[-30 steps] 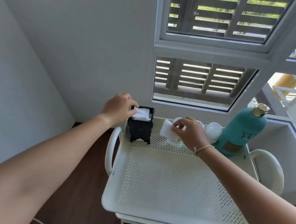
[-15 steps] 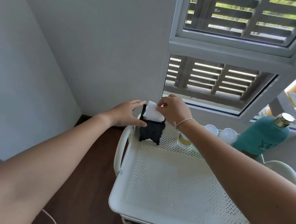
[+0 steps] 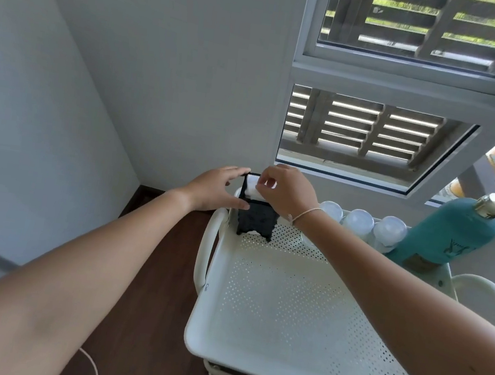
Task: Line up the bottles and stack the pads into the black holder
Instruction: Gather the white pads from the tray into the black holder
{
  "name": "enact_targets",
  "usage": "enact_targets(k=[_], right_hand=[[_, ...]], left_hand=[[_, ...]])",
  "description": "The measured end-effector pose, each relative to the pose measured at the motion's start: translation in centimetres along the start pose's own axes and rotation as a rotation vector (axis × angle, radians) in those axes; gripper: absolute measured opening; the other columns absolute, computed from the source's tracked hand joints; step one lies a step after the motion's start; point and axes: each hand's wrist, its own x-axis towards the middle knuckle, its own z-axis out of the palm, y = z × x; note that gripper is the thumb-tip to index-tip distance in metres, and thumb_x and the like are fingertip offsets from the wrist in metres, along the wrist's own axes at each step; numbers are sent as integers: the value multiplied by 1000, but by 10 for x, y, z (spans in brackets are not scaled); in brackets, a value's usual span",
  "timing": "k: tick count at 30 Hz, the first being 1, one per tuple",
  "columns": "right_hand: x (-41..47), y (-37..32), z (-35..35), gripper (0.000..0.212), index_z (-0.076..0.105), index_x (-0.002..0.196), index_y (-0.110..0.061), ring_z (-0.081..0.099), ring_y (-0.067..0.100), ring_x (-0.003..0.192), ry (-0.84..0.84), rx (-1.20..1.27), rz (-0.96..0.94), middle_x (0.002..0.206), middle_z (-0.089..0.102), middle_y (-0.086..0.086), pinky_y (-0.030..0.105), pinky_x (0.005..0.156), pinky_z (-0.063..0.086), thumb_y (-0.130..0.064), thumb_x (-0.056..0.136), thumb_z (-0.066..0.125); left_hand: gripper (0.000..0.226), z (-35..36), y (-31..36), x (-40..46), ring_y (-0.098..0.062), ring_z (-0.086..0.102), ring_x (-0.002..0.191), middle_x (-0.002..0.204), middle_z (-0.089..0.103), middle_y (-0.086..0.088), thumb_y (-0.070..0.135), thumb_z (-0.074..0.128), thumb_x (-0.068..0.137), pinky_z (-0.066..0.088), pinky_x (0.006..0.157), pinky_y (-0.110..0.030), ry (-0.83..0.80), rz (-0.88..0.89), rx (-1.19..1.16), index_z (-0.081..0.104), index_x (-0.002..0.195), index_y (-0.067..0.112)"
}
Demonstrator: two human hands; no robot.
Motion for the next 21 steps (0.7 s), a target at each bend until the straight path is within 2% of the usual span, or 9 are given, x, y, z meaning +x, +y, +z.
enact_targets(k=[7, 13, 16, 19, 21], right_hand=[[4, 1, 7, 21, 70, 90, -19, 57, 23, 91, -114, -111, 153, 96, 69, 8, 27, 66, 39, -28, 84, 52], [9, -3, 10, 22, 71, 90, -17, 62, 26, 88, -163, -142, 260, 94, 71, 9, 30, 69, 47, -29, 84, 54], [9, -4, 10, 23, 71, 91, -14, 62, 28, 87, -170, -129, 270, 93, 70, 10, 32, 72, 49, -24, 85, 51], [2, -4, 5, 26, 69, 83, -9, 60, 29, 82, -161, -72, 235, 86, 67, 12, 30, 65, 45, -16, 86, 44], [-6, 0, -1, 26, 69, 84, -7, 59, 28, 81, -62, 24, 171, 88, 65, 12, 32, 67, 47, -15, 87, 44]], left_hand=[[83, -1, 0, 0, -20, 47, 122, 150, 35, 5, 40, 76, 70, 36, 87, -25, 9, 0, -1, 33, 141, 33], [82, -1, 0, 0, -21, 47, 123, 150, 35, 5, 38, 77, 70, 36, 87, -25, 6, -3, -9, 34, 140, 32], [83, -1, 0, 1, -22, 47, 123, 150, 34, 5, 39, 77, 71, 36, 87, -26, 4, -5, 0, 33, 141, 32], [84, -2, 1, 0, -22, 47, 124, 151, 32, 5, 41, 75, 71, 36, 87, -25, -6, -10, 21, 30, 142, 33], [86, -2, 0, -1, -23, 45, 126, 152, 30, 5, 43, 74, 72, 36, 89, -26, -12, -11, 40, 27, 143, 34]])
